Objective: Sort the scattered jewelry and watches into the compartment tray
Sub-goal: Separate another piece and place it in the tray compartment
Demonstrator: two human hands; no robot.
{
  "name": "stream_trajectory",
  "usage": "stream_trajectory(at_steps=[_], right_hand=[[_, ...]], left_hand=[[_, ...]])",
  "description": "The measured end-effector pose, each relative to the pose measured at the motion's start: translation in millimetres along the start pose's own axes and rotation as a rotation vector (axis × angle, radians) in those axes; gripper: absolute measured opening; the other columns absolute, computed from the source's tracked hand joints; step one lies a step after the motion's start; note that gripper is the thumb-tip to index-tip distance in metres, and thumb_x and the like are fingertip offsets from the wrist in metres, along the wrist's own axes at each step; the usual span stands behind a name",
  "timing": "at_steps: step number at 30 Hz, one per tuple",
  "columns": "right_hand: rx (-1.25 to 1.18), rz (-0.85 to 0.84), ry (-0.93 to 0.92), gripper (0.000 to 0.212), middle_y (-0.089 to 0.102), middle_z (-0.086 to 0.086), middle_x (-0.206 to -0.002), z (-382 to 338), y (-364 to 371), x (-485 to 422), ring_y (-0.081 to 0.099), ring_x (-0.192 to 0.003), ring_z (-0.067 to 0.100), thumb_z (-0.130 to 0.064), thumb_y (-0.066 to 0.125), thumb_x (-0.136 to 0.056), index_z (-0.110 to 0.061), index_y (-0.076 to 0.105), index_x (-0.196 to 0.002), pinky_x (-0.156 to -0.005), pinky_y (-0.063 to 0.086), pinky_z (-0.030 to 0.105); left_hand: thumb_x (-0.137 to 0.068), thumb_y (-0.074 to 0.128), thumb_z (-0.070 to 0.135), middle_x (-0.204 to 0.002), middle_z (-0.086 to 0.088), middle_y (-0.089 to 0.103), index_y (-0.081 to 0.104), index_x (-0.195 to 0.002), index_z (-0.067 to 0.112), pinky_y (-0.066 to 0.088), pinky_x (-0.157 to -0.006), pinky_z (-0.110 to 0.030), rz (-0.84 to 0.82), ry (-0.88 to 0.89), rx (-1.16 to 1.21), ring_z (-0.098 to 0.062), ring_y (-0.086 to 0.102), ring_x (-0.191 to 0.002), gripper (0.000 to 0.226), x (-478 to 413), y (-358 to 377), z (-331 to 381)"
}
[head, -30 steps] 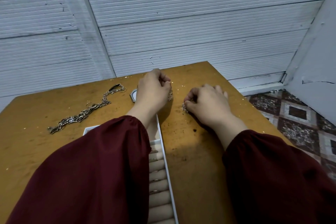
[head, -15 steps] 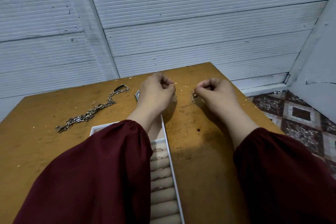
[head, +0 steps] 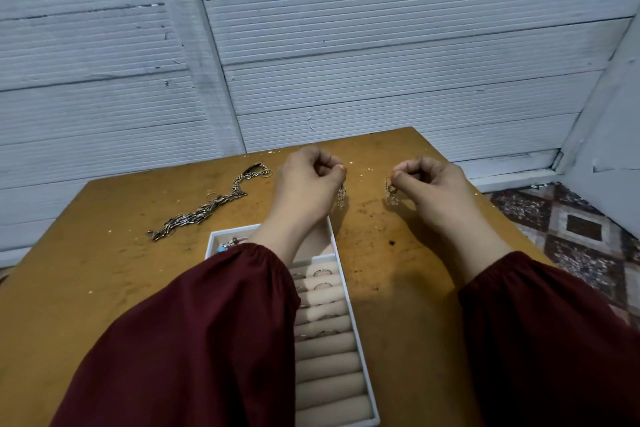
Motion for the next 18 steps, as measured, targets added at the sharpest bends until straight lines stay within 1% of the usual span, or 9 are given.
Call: stream_trajectory(at_steps=[1, 4, 5, 8, 10, 12, 14, 16, 18], right_hand=[[-0.004, 0.004, -0.005, 0.009, 0.061, 0.002, -0.077, -1.3, -0.4, 1.9, 0.059, -0.069, 0.013, -0.009, 0.065, -0.086, -0.016, 0.064, -0.081, -0.065, 0.054, 0.023], [0.026, 0.017, -0.024, 0.013, 0.061, 0.001, -0.075, -5.0, -0.1, 10.1, 0.055, -0.065, 0.009, -0.006, 0.065, -0.085, -0.017, 0.062, -0.078, -0.058, 0.047, 0.012], [0.027, 0.011, -0.019, 0.012, 0.063, 0.004, -0.077, -6.1, 0.1, 13.5, 0.057, -0.067, 0.011, -0.006, 0.065, -0.084, -0.015, 0.062, -0.078, -0.062, 0.049, 0.015], [0.102, -0.012, -0.023, 0.011, 0.066, 0.011, -0.079, -8.4, 0.5, 23.7, 0.061, -0.071, 0.02, -0.006, 0.064, -0.08, -0.015, 0.061, -0.075, -0.069, 0.053, 0.035], [0.286, -0.02, -0.085, 0.01, 0.066, 0.001, -0.075, -11.5, -0.2, 29.5, 0.063, -0.072, 0.022, -0.011, 0.065, -0.076, -0.02, 0.063, -0.073, -0.072, 0.052, 0.039], [0.475, -0.027, -0.149, 0.007, 0.064, -0.009, -0.073, -17.5, -0.5, 36.4, 0.063, -0.077, 0.019, -0.019, 0.066, -0.074, -0.025, 0.064, -0.071, -0.082, 0.052, 0.046], [0.577, -0.05, -0.171, 0.01, 0.064, -0.014, -0.074, -22.8, -1.0, 42.7, 0.062, -0.084, 0.018, -0.023, 0.065, -0.074, -0.029, 0.063, -0.067, -0.087, 0.049, 0.049], [0.56, -0.048, -0.161, 0.011, 0.065, -0.014, -0.074, -26.1, -1.9, 46.8, 0.062, -0.083, 0.019, -0.021, 0.065, -0.074, -0.03, 0.064, -0.067, -0.084, 0.051, 0.046], [0.406, -0.044, -0.097, 0.014, 0.065, -0.005, -0.074, -30.6, -2.4, 51.3, 0.061, -0.072, 0.016, -0.011, 0.065, -0.078, -0.025, 0.067, -0.075, -0.071, 0.054, 0.032]], left_hand=[[-0.084, 0.065, 0.012, -0.063, 0.007, 0.056, 0.063, -0.079, 0.018, 0.045, -0.062, -0.022, -0.001, 0.0, 0.009, -0.007, 0.053, -0.059, 0.008, 2.7, -2.1, 1.9], [-0.085, 0.065, 0.012, -0.062, 0.008, 0.055, 0.064, -0.079, 0.017, 0.043, -0.059, -0.02, -0.006, 0.005, 0.023, -0.006, 0.051, -0.057, 0.008, 10.2, -7.0, 6.2], [-0.085, 0.065, 0.012, -0.062, 0.009, 0.055, 0.063, -0.078, 0.018, 0.043, -0.06, -0.021, -0.006, 0.008, 0.024, -0.006, 0.051, -0.057, 0.008, 12.4, -8.2, 7.2], [-0.083, 0.066, 0.012, -0.06, 0.009, 0.055, 0.064, -0.078, 0.017, 0.044, -0.062, -0.022, -0.002, 0.013, 0.023, -0.007, 0.051, -0.056, 0.008, 18.5, -12.0, 10.1], [-0.083, 0.066, 0.013, -0.061, 0.008, 0.056, 0.065, -0.079, 0.017, 0.045, -0.063, -0.023, 0.0, 0.018, 0.018, -0.007, 0.052, -0.057, 0.006, 22.7, -14.9, 12.5], [-0.083, 0.066, 0.014, -0.062, 0.008, 0.057, 0.066, -0.08, 0.016, 0.044, -0.062, -0.021, -0.001, 0.022, 0.014, -0.007, 0.052, -0.058, 0.004, 27.6, -17.9, 16.1], [-0.083, 0.066, 0.015, -0.063, 0.008, 0.057, 0.066, -0.081, 0.017, 0.043, -0.059, -0.019, 0.0, 0.019, 0.013, -0.005, 0.052, -0.057, 0.004, 32.7, -20.9, 20.0], [-0.083, 0.066, 0.015, -0.063, 0.009, 0.057, 0.065, -0.08, 0.018, 0.041, -0.056, -0.016, 0.003, 0.019, 0.014, -0.003, 0.051, -0.056, 0.005, 38.1, -23.6, 24.4], [-0.084, 0.066, 0.015, -0.064, 0.009, 0.057, 0.065, -0.08, 0.018, 0.041, -0.056, -0.016, 0.005, 0.016, 0.029, -0.003, 0.051, -0.056, 0.005, 43.9, -25.9, 29.1]])
Point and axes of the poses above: each hand's wrist, its own x-axis away from the middle knuckle, its own y-axis out of the palm, z = x × y, the point moved 1 cm from there along -x, towards the middle knuckle
